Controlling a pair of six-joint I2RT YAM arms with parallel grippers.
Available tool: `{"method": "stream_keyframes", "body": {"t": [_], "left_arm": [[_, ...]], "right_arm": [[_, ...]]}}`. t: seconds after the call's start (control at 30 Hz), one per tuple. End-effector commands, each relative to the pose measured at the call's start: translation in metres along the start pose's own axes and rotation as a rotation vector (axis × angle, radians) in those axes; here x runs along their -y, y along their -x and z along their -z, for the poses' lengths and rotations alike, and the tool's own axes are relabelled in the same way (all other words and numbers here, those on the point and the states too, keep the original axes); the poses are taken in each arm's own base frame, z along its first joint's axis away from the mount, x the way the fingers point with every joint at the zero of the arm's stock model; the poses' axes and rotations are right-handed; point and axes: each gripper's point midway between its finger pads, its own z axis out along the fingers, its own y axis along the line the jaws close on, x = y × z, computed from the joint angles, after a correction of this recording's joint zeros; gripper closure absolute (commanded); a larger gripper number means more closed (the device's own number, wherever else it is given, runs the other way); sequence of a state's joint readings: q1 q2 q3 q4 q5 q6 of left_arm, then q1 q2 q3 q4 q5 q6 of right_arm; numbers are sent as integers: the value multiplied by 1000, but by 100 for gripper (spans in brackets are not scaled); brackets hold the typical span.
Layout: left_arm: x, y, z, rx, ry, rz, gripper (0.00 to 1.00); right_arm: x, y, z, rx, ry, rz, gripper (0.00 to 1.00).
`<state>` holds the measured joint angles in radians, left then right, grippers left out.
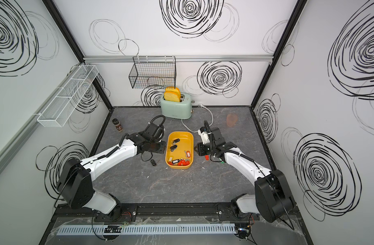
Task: Take the keys out of the storage box
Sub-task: Pick up the key from the storage box.
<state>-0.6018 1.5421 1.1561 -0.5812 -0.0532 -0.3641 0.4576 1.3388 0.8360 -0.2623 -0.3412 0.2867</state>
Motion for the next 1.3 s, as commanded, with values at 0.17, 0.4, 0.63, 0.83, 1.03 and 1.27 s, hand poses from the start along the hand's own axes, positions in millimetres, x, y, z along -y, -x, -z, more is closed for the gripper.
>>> {"method": "stream_keyframes", "body": {"t": [0.17, 0.4, 0.63, 0.83, 1.03, 1.27], "left_arm": [[64, 4, -12, -18, -188, -176, 58], [100, 7, -27, 7, -252, -379, 54], [115, 8, -54, -25, -262, -545, 52], [124, 7, -75, -44, -294, -617, 49], [126, 3, -90, -66, -280, -670, 50], [132, 0, -97, -83, -308, -679, 50]], "right_arm": [[8, 5, 17, 40, 19, -31, 70], [15, 0, 26, 53, 18, -61, 69], [17, -3, 29, 58, 19, -78, 69], [20, -3, 31, 62, 17, -82, 69], [23, -2, 33, 65, 12, -87, 69], [26, -2, 32, 63, 10, -93, 68]]}}
